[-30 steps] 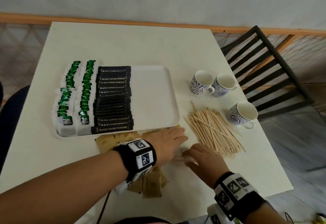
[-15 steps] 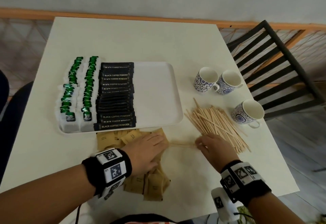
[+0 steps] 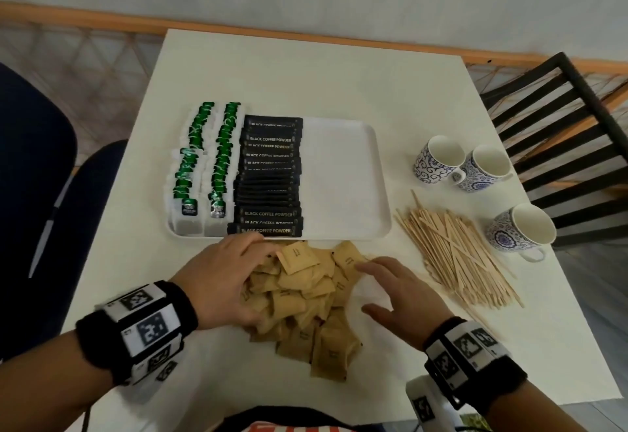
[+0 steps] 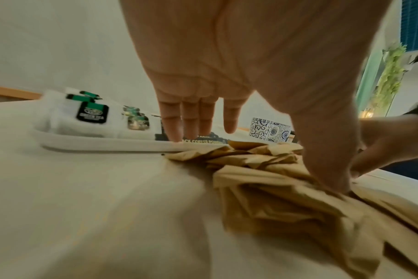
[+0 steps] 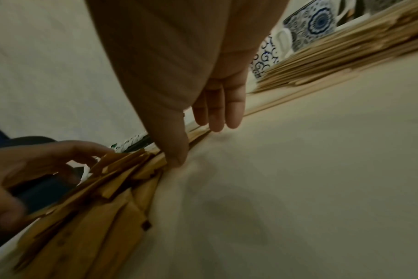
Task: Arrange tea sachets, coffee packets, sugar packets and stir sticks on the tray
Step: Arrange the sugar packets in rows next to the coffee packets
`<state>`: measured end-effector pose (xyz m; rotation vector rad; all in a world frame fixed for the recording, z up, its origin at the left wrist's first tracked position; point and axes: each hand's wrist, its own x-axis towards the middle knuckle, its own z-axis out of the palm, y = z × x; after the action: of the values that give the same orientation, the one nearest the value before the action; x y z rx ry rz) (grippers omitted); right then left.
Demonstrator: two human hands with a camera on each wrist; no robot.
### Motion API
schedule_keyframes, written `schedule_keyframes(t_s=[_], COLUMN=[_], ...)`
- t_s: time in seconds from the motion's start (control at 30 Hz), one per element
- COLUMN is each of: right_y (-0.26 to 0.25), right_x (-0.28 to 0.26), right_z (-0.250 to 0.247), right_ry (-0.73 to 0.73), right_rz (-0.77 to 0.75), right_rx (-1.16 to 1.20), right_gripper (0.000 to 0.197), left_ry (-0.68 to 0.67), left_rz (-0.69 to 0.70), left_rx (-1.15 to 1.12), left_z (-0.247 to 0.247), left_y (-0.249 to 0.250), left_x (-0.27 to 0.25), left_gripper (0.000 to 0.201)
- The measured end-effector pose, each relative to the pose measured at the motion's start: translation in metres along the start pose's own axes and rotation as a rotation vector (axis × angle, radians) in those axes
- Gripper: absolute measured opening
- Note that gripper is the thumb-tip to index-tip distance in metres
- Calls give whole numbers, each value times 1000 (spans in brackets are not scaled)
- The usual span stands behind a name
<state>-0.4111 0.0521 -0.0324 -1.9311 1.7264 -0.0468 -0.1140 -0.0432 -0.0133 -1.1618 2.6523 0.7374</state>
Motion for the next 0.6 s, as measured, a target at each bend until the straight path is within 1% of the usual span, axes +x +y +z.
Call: schedule_keyframes(t_s=[0.07,0.13,0.23,0.3,0.4,0.47,0.53,0.6], right_y=[-6,-11,-21,-29,-37,-40,-40,-40], right_x=[6,13,25,30,34,35,35,35], right_z=[4,6,3,0,-4,-4,-5,-6], right_ry=[2,13,4,-2,-21,-29,-30,-21], right_rz=[-19,-1,30,43,54,54,38,14], right_rx=[-24,-42,-81,-130,-247,-302,-321,-310], right_gripper=[69,71,67,63,59,56,53,48], left_ry=[-23,-32,-27,1,13,-1,-24,-43], left_rz=[-48,-84,-101,-103,-103,-72,-37,-18], left_rx=[19,12,-15,-38,-27,-3,29,52], left_z=[2,5,9,9,9,9,8,6], left_y=[-2,1,6,7,9,11,13,14], left_x=[-3,-4,1,6,11,14,18,19], left_gripper=[112,112,98,89,89,89,83,72])
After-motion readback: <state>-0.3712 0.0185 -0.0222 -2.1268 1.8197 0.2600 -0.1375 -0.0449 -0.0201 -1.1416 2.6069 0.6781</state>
